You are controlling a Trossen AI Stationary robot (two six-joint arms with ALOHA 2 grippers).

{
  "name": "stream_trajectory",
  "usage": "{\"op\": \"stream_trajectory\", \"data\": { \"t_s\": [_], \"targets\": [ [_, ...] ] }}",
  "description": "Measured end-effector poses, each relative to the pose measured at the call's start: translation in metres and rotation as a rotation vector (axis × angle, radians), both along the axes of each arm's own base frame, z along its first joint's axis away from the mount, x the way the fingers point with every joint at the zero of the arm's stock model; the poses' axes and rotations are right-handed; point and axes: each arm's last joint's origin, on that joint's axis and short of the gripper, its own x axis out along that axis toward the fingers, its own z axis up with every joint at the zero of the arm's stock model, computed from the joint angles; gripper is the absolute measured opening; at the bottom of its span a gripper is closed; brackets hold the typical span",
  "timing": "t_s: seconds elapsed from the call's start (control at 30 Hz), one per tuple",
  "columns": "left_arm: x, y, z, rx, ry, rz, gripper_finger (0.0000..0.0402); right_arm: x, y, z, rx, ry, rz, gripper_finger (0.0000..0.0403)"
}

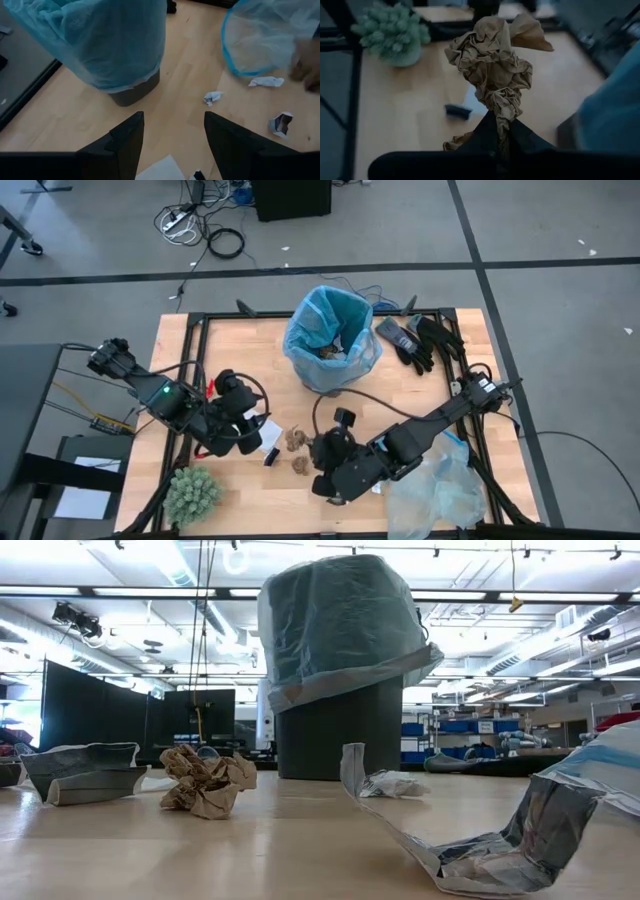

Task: Place trash/remove bag and relplace
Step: Put the brown napkin into the trash bin

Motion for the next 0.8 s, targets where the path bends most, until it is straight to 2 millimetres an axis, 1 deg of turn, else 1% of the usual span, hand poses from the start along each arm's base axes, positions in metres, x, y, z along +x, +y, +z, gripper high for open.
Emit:
{"op": "stream_trajectory", "data": {
  "t_s": [0.13, 0.23, 0.3, 0.37, 0.53, 0.7, 0.8],
  "targets": [
    [0.002, -0.001, 0.000, -0.012, -0.016, 0.001, 0.0218, -0.006, -0.007, 0.022, -0.131, -0.002, -0.033, 0.0001],
    [0.004, -0.003, 0.002, -0.029, -0.042, 0.002, 0.0218, -0.011, -0.020, 0.029, -0.238, 0.039, -0.112, 0.0001],
    [0.005, -0.003, 0.002, -0.037, -0.052, 0.002, 0.0218, -0.014, -0.030, 0.033, -0.279, 0.064, -0.160, 0.0000],
    [0.006, -0.004, 0.002, -0.042, -0.057, 0.000, 0.0218, -0.015, -0.042, 0.036, -0.277, 0.080, -0.220, 0.0000],
    [0.011, -0.008, 0.000, -0.062, -0.056, -0.011, 0.0218, -0.015, -0.078, 0.039, -0.200, 0.112, -0.363, 0.0000],
    [0.021, -0.015, -0.011, -0.050, -0.019, -0.018, 0.0218, -0.006, -0.112, 0.043, -0.163, 0.153, -0.397, 0.0000],
    [0.029, -0.021, -0.021, -0.045, 0.023, -0.029, 0.0218, 0.000, -0.137, 0.044, -0.136, 0.176, -0.423, 0.0000]
  ]
}}
